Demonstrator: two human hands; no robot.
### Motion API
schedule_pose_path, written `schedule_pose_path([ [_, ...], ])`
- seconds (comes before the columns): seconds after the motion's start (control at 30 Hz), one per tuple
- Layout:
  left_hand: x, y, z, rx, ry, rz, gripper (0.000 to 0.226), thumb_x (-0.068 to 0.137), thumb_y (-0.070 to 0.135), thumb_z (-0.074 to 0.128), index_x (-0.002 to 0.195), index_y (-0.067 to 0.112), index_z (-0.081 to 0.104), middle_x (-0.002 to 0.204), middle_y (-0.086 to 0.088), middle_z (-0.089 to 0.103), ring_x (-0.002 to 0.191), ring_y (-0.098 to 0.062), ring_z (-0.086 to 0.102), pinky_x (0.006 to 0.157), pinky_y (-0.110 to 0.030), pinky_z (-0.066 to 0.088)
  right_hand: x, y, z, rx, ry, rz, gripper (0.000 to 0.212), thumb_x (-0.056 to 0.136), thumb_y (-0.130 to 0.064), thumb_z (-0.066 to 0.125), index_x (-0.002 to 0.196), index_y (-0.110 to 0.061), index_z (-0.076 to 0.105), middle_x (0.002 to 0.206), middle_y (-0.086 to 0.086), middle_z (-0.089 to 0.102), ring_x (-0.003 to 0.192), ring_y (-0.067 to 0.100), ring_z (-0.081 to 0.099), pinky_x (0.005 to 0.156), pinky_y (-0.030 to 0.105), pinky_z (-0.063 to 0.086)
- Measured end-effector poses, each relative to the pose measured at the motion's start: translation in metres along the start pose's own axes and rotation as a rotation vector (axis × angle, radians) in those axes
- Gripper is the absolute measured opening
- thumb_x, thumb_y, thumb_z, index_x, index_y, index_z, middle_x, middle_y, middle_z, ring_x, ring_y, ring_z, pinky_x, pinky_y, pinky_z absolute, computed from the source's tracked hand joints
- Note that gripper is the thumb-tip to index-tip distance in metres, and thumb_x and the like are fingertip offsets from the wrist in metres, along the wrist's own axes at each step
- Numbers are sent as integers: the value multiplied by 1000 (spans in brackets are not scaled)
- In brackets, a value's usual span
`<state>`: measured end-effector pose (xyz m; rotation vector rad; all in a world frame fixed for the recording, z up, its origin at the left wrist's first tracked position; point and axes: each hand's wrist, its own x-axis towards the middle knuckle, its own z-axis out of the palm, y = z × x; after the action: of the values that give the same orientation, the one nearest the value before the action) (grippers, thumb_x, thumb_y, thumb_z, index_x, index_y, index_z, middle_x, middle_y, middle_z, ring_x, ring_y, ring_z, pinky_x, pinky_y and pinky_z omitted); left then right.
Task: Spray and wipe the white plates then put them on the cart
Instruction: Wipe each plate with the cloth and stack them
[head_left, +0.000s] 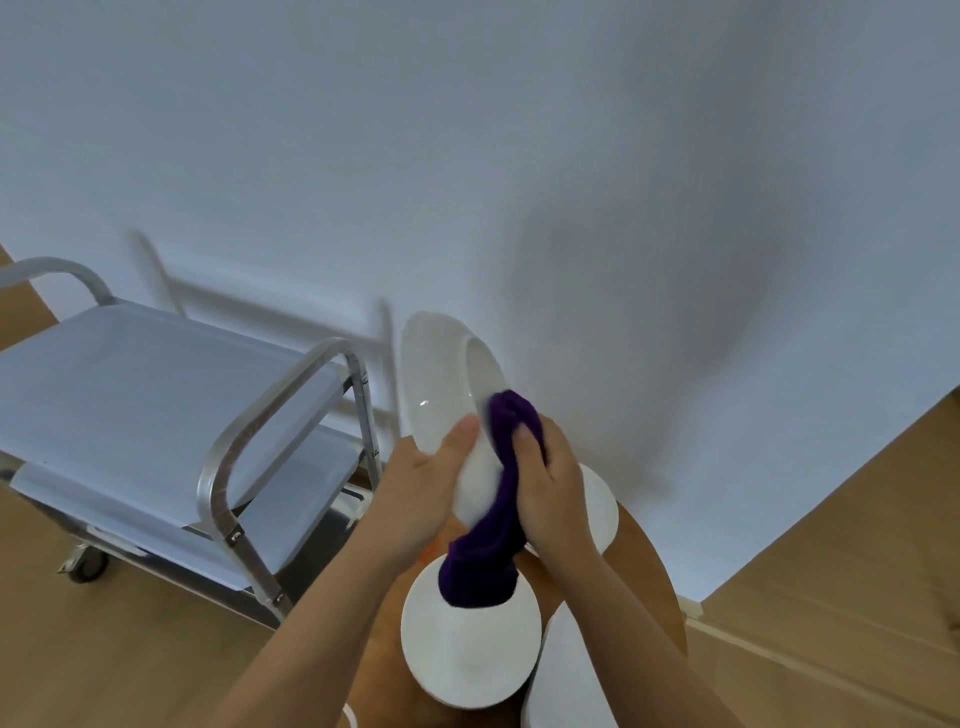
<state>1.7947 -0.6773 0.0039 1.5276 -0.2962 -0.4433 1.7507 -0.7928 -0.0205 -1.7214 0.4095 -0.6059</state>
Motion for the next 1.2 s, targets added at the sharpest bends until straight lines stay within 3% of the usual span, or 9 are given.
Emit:
schedule_pose_path([
  [0.23, -7, -9, -4, 498, -253, 156, 53, 74, 82, 42, 80, 32, 60, 70, 16, 66, 66, -3, 65, 61, -28, 55, 17, -17, -14, 448, 11, 510, 42, 93, -52, 40, 96, -24, 70, 91, 5, 73, 79, 21, 71, 62, 34, 58],
  [0.33, -4, -7, -2, 803, -367, 233, 39, 84, 70, 37, 72, 34, 47, 60, 11, 56, 53, -4, 54, 56, -28, 49, 24, -31, -30, 720, -83, 461, 64, 78, -72, 45, 94, -18, 74, 93, 9, 73, 82, 24, 71, 61, 34, 56],
  [0.43, -1, -3, 1, 1121, -403, 320, 36, 93, 60, 33, 110, 33, 51, 84, 13, 56, 70, -10, 55, 75, -31, 52, 27, -37, -36, 625, -172, 477, 82, 53, -80, 58, 108, -20, 69, 105, 10, 71, 96, 29, 67, 71, 39, 56],
  [0.5, 1, -3, 1, 1331, -424, 395, 58, 95, 60, 27, 146, 32, 23, 108, 9, 57, 86, -14, 59, 83, -33, 50, 28, -34, -39, 554, -179, 551, 85, 46, -71, 69, 115, -21, 62, 108, 9, 70, 98, 28, 66, 71, 38, 56],
  [0.63, 6, -9, -3, 1498, -468, 428, 74, 90, 68, 26, 152, 34, 5, 141, 4, 45, 114, -18, 55, 93, -35, 47, 25, -25, -47, 496, -129, 624, 54, 61, -41, 74, 106, -14, 63, 100, 10, 68, 92, 28, 64, 73, 37, 53],
  [0.77, 7, -8, -21, 947, -208, 206, 93, 58, 90, 39, 139, 44, 38, 133, 15, 52, 117, -8, 49, 95, -26, 36, 20, -6, -50, 658, -43, 630, 46, 54, -33, 60, 95, -13, 62, 86, 8, 62, 83, 26, 57, 70, 34, 45],
  [0.9, 22, -11, -36, 290, 392, 82, 53, 90, 44, 58, 137, 22, 48, 134, 0, 53, 116, -13, 49, 98, -34, 39, 14, 5, -52, 740, -16, 596, 33, 59, -33, 55, 85, -16, 64, 74, 3, 66, 66, 21, 63, 60, 29, 49],
  [1.03, 27, -8, -43, -584, 40, -471, 27, 95, 28, 53, 110, 9, 64, 96, -14, 73, 80, -28, 70, 78, -42, 53, 10, 10, -47, 651, -36, 631, 31, 69, -38, 54, 88, -17, 66, 72, 2, 70, 61, 19, 67, 52, 30, 52],
  [1.2, 22, -23, -48, -772, 10, -320, 34, 89, 36, 56, 112, 11, 64, 101, -14, 73, 85, -30, 72, 67, -43, 60, 20, 15, -60, 182, 219, 641, 38, 81, -52, 62, 98, -18, 62, 90, 11, 70, 85, 30, 66, 80, 43, 54],
])
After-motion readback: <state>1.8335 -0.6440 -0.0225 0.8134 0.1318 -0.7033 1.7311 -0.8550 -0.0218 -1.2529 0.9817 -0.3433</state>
